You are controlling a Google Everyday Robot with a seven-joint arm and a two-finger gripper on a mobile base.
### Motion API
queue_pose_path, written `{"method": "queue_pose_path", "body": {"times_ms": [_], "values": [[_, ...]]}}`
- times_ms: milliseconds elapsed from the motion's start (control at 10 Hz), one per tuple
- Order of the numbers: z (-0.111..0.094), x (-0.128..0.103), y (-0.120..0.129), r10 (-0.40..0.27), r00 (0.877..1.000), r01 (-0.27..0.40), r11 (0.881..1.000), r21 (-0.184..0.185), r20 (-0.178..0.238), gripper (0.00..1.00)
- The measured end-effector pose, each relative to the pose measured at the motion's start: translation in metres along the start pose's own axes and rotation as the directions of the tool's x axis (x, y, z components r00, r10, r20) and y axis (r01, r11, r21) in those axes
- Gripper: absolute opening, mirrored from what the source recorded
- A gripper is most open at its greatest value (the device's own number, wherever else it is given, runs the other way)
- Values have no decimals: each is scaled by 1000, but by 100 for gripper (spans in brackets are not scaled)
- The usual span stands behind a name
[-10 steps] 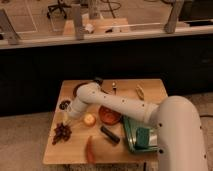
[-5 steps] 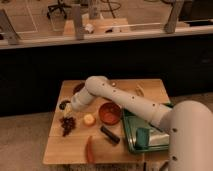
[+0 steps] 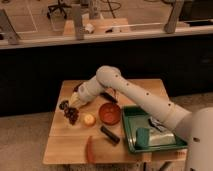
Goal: Place grapes in red bowl
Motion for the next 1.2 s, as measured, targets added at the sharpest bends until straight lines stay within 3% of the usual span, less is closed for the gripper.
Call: {"method": "queue_pose_path", "body": {"times_ms": [200,700,1200], "values": [[-26,10,9,21,999,-21,1000,5,-36,0],[-85,35,63,134,987,-132,991,28,-91,0],[-114,42,89,191,974,-189,982,28,-122,0]]}}
